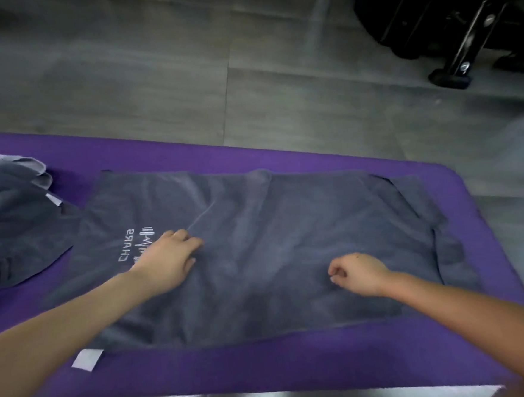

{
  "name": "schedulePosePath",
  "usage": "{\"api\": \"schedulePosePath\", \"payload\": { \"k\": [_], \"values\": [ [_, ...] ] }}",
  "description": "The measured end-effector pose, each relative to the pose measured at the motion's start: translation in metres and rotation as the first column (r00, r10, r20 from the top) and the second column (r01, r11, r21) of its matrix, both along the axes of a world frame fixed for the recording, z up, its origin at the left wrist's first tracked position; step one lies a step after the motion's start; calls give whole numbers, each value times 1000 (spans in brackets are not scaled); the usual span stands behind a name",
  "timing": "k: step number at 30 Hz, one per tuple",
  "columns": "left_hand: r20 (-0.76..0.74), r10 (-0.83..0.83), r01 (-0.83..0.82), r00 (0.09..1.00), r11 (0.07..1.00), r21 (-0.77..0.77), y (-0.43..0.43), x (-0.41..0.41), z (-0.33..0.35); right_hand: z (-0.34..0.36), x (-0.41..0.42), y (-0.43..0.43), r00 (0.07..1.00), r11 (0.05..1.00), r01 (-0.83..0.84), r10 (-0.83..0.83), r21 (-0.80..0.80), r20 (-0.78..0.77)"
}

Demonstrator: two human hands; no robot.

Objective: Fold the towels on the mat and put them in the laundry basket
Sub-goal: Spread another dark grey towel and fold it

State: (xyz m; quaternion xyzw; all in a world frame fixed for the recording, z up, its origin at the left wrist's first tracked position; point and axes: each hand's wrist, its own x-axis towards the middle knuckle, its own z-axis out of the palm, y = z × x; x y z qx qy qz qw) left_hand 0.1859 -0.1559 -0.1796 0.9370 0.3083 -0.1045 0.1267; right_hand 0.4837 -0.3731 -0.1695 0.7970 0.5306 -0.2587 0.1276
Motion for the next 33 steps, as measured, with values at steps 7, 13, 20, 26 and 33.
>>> {"api": "schedulePosePath", "payload": {
  "k": [7,13,20,26,33],
  "values": [
    [-151,-360,371,921,927,51,-58,113,26,-15,109,-120,901,911,328,-381,249,207],
    [-316,-520,558,794,829,39,-128,218,37,-29,191,-218,657,679,681,-732,273,182],
    [-284,-463,480,840,877,-12,-209,326,1,-51,221,-237,625,609,768,-781,197,-23],
    [-252,-413,394,875,911,-124,-258,361,-23,-38,237,-279,736,758,650,-647,58,200],
    [-202,-374,346,905,924,-162,-260,374,-35,-13,272,-276,824,843,530,-488,-88,287]
  ]
}}
